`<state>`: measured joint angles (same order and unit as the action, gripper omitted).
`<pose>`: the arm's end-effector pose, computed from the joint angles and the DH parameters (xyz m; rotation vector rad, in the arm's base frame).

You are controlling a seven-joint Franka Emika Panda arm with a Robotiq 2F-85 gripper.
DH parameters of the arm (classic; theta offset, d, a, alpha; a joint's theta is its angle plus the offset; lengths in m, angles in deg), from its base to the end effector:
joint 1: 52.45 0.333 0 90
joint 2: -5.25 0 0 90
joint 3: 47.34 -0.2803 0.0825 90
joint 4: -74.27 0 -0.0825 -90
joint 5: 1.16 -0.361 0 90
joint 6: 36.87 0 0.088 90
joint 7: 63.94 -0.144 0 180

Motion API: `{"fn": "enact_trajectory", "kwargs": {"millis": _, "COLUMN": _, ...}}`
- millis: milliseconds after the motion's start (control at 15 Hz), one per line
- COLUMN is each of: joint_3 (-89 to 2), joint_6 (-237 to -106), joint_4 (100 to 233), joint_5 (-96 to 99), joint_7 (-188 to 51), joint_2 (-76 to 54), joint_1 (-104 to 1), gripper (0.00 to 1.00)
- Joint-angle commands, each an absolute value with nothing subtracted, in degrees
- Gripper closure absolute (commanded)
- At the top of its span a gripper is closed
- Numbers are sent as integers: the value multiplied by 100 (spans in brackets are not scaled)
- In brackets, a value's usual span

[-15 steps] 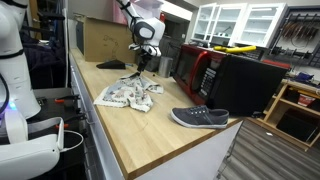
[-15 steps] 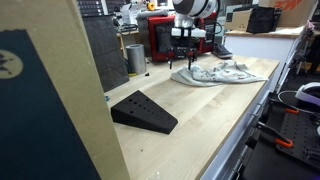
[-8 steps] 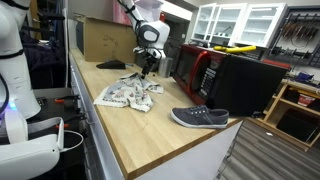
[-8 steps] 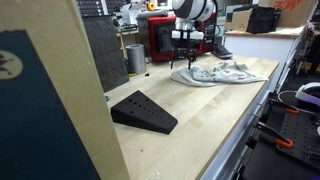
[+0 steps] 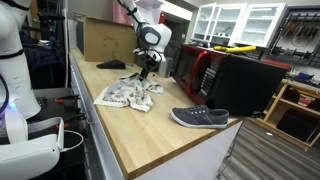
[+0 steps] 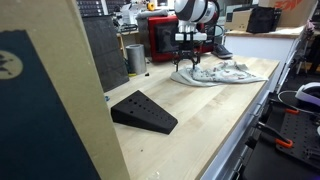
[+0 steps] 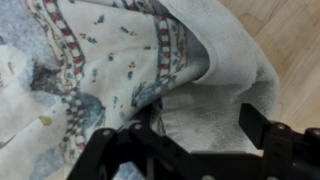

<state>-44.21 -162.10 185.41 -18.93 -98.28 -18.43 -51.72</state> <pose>0.5677 -0.0035 0.2061 -2.7054 1.2069 0.3224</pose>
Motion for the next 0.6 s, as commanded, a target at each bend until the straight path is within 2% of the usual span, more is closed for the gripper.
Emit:
{"fn": "enact_trajectory", "kwargs": {"millis": 0, "joint_3": -4372, "joint_6": -15828, "joint_4": 18341, "joint_5": -1938, "joint_7": -9960, "joint_2": -1930, "joint_1": -5232, "gripper": 40}}
{"fn": "enact_trajectory", "kwargs": {"millis": 467, "joint_3": -4404, "joint_6": -15644, "joint_4": 18344, "joint_5": -2079, "joint_7": -9918, "joint_2": -1859, "joint_1": -5304, "gripper": 95}}
{"fn": "enact_trajectory", "kwargs": {"millis": 533, "joint_3": -4410, "joint_6": -15617, "joint_4": 18357, "joint_5": -2114, "joint_7": -9909, "joint_2": -1830, "joint_1": -5308, "gripper": 99}}
